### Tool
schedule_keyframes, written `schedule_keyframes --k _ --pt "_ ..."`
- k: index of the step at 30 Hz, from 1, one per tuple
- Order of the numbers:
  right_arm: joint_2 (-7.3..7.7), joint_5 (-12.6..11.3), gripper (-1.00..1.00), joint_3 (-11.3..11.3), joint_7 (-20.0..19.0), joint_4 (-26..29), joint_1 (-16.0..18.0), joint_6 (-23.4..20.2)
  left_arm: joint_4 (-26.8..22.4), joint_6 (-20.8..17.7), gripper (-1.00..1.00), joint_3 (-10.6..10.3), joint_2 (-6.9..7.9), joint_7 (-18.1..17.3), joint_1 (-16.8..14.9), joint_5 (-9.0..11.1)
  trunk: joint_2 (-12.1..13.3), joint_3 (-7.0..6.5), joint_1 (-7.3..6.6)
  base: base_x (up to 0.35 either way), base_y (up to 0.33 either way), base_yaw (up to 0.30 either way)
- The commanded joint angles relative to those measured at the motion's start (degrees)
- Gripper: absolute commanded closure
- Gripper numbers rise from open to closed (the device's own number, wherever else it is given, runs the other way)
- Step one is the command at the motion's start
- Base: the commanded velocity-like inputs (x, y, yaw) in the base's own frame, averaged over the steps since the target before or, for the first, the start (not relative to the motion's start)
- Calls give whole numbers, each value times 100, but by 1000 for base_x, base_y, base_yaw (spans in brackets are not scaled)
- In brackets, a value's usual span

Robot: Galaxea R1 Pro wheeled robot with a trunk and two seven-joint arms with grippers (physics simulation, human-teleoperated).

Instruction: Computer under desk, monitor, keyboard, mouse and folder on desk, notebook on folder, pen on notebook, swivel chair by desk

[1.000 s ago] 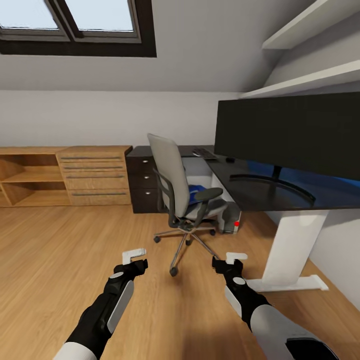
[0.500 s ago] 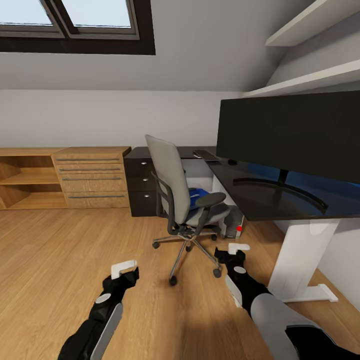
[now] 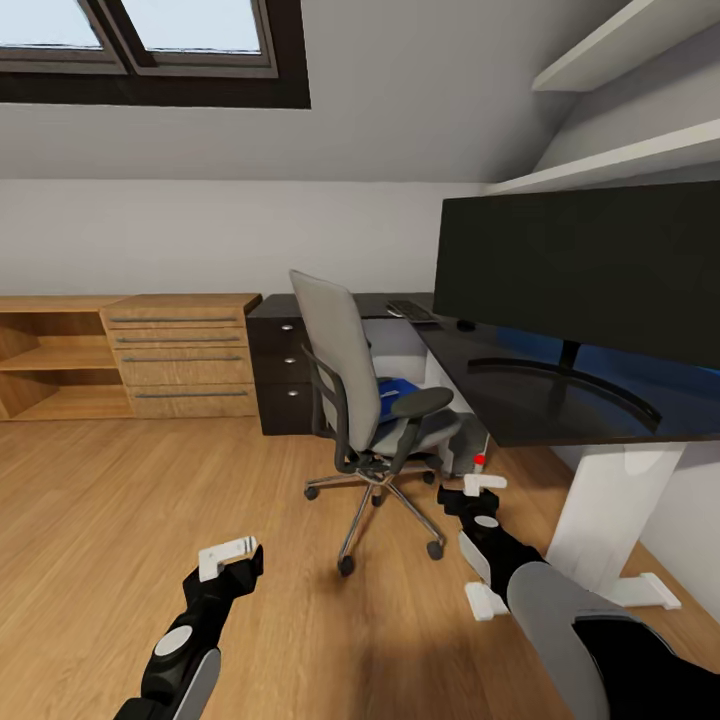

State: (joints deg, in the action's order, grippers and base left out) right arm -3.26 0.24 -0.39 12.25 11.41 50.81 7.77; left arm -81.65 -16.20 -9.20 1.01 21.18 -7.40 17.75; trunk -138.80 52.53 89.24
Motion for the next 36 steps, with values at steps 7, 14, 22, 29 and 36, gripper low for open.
schedule_keyframes --k 7,14,22,29,36 --pt "47 3 -100 11 6 -83 7 148 -9 -18 -100 -29 5 53 1 44 -2 6 1 221 0 0" --pt "45 -1 -100 12 6 -86 7 252 -9 -38 -100 -29 2 53 2 40 -2 6 1 236 0 0" --pt "19 -6 -100 9 6 -95 7 290 -9 -41 -100 -29 -8 53 2 44 -2 6 1 245 0 0" --pt "11 -8 -100 12 6 -146 7 362 -9 -41 -100 -29 -13 53 2 40 -2 6 1 231 0 0" --pt "10 -14 -100 4 13 -176 7 441 -9 -41 -100 -29 -13 54 2 44 -2 6 1 147 0 0"
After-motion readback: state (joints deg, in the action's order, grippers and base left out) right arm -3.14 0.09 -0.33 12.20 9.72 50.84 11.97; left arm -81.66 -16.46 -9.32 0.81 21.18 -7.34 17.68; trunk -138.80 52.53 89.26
